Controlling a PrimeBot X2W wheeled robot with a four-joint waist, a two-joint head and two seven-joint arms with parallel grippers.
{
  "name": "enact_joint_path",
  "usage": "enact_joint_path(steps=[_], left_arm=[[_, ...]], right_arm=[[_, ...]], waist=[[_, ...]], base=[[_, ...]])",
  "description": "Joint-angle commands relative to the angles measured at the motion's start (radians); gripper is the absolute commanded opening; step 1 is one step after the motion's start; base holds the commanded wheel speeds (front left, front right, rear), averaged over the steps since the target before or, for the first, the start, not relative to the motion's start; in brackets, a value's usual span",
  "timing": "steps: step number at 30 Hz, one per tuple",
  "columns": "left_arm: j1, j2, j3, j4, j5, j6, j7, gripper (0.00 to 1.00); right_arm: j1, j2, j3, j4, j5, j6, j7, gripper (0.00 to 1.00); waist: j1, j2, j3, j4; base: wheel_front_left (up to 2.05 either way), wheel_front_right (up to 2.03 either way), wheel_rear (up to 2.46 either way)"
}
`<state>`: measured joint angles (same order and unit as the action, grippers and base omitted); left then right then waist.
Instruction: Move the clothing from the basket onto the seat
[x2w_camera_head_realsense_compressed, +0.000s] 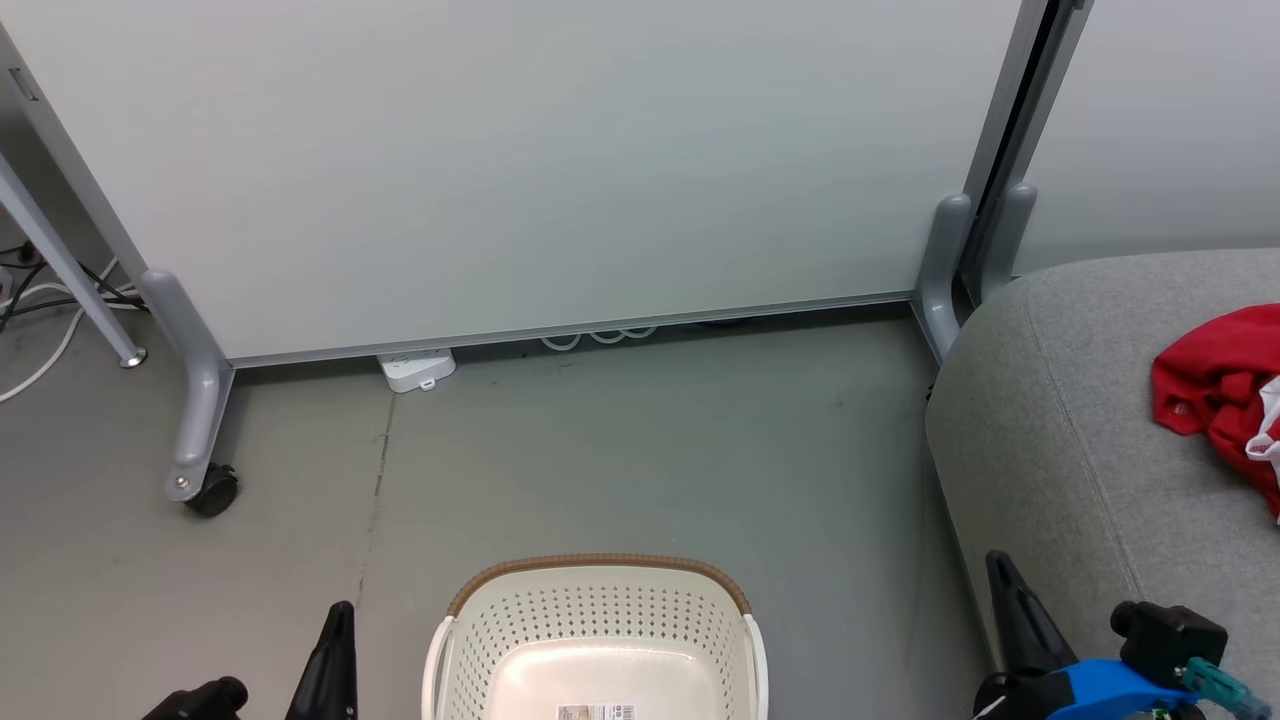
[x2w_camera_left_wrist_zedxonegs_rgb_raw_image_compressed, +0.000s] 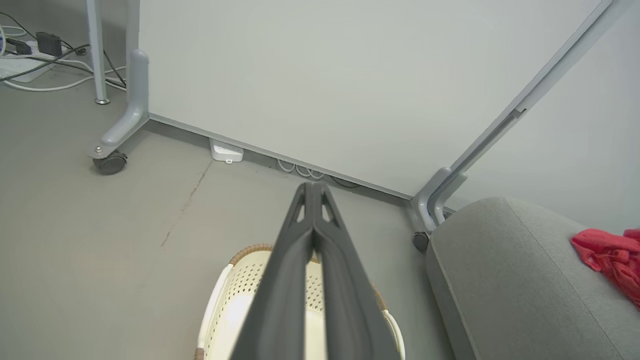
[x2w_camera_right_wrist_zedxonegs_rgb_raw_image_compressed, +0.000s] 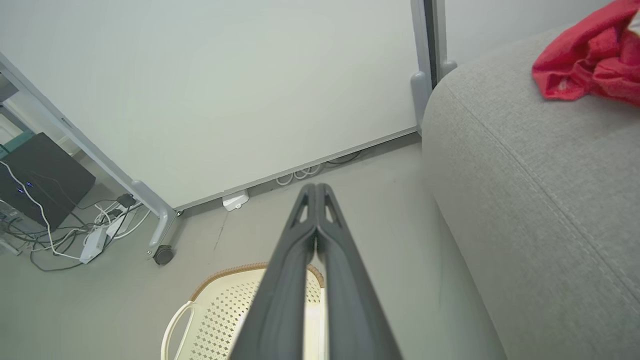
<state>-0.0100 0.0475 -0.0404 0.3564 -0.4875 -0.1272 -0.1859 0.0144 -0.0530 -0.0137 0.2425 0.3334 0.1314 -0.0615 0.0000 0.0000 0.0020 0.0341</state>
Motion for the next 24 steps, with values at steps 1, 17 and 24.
enact_joint_path(steps=[1,17,24], left_arm=[[-0.029,0.004,0.011,-0.022,-0.049,-0.001,0.011,0.00],[-0.047,0.004,0.042,-0.042,-0.274,-0.002,0.071,0.00],[-0.053,0.004,0.055,-0.050,-0.367,-0.002,0.097,0.00]], right_arm=[[-0.031,0.001,-0.007,-0.015,0.057,0.000,0.007,0.00],[-0.052,0.001,-0.027,-0.012,0.313,0.000,0.042,0.00],[-0.061,0.001,-0.035,-0.011,0.419,0.000,0.057,0.00]], waist=[[0.0000,0.0000,0.000,-0.001],[0.0000,0.0000,0.000,-0.005],[0.0000,0.0000,0.000,-0.007]], base=[[0.00,0.00,0.00],[0.00,0.00,0.00],[0.00,0.00,0.00]])
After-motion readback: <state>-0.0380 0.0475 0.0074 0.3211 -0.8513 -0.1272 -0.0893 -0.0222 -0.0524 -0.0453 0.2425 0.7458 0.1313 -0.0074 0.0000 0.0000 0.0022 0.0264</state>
